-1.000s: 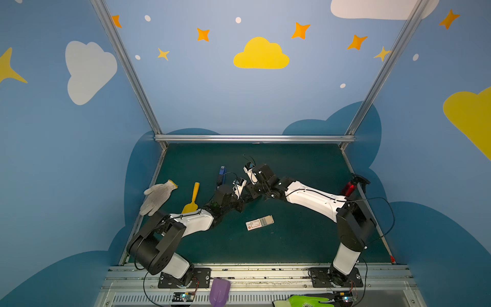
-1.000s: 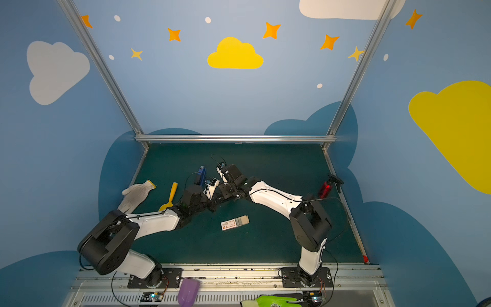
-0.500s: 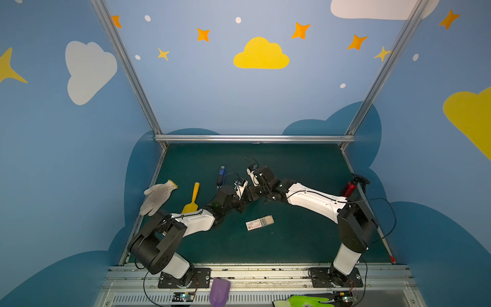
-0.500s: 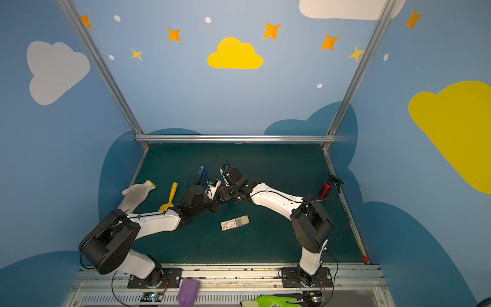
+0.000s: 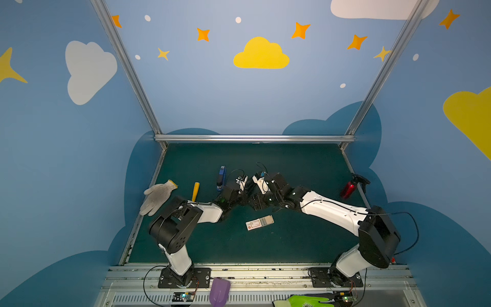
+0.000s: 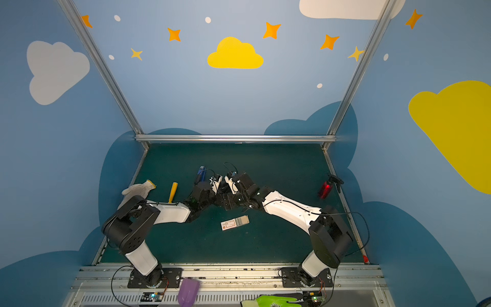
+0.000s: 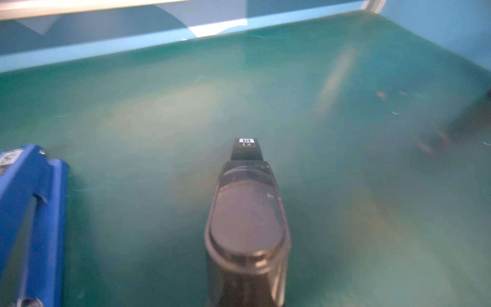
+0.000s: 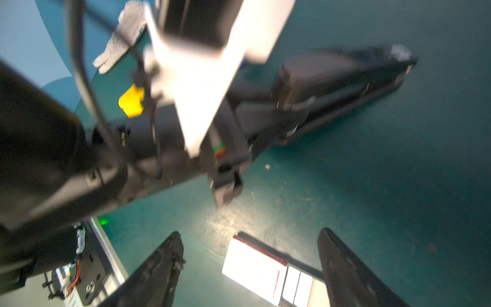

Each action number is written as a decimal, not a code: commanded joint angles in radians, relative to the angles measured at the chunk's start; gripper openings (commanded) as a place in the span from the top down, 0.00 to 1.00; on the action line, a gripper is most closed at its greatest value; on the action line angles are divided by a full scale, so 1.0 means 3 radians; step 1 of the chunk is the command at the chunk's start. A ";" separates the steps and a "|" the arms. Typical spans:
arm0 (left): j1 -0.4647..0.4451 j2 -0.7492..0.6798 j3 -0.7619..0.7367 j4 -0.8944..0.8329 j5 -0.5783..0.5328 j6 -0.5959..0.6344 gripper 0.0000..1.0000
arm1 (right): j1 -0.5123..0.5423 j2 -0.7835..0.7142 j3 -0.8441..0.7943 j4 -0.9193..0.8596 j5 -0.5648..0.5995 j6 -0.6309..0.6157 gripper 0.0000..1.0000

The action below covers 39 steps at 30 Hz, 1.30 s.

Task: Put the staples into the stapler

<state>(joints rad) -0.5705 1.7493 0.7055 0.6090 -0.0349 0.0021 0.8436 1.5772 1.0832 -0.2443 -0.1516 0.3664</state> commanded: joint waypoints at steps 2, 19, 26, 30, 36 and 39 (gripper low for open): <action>0.0040 0.0291 0.0292 -0.0114 -0.0338 -0.0025 0.96 | -0.0167 -0.0110 -0.0164 -0.0018 -0.0118 0.0126 0.20; -0.0131 -0.0045 0.0205 -0.0732 -0.0294 -0.0087 0.60 | -0.0535 -0.0407 -0.0434 -0.0022 -0.0101 0.0192 0.20; -0.0161 -0.0549 0.0266 -0.1318 -0.0226 -0.0178 0.52 | -0.0613 -0.0509 -0.0522 -0.0052 -0.0164 0.0210 0.20; -0.0154 -0.0746 0.0478 -0.1740 -0.0328 -0.0244 0.47 | -0.0649 -0.0567 -0.0593 -0.0033 -0.0193 0.0231 0.20; -0.0003 -0.0450 0.1438 -0.2923 -0.0180 -0.0385 0.45 | -0.0700 -0.0611 -0.0599 -0.0056 -0.0271 0.0229 0.20; 0.0093 -0.0171 0.1899 -0.3389 0.0042 -0.0376 0.44 | -0.0720 -0.0639 -0.0606 -0.0085 -0.0271 0.0223 0.20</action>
<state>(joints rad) -0.5652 1.6405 1.1946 -0.1787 -0.0799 -0.0929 0.6350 1.4239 0.9104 -0.2520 -0.2169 0.4313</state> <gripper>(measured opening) 0.555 0.797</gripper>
